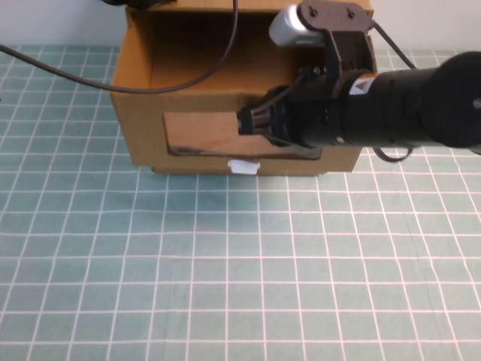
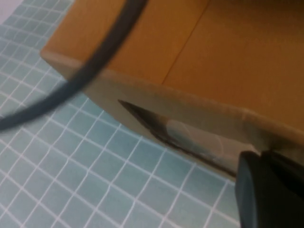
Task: Close the shoe box
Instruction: Close the shoe box with your right arm
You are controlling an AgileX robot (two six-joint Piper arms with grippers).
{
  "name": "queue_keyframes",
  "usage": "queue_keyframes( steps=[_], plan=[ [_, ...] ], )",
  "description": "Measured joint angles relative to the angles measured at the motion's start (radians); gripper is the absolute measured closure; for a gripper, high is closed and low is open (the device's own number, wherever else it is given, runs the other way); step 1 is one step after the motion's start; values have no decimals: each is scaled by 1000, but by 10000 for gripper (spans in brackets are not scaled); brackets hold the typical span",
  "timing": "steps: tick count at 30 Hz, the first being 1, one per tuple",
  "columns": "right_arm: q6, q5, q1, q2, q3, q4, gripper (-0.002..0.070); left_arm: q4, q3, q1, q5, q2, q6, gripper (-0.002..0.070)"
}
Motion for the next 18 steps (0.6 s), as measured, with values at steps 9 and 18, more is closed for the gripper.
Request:
queue_keyframes(
  steps=[9, 18],
  plan=[
    [-2, 1, -70, 126, -165, 1, 687, 0, 0, 0, 0, 0, 0, 680],
    [-2, 39, -149, 251, -324, 11, 687, -2, 0, 0, 0, 0, 0, 680]
  ],
)
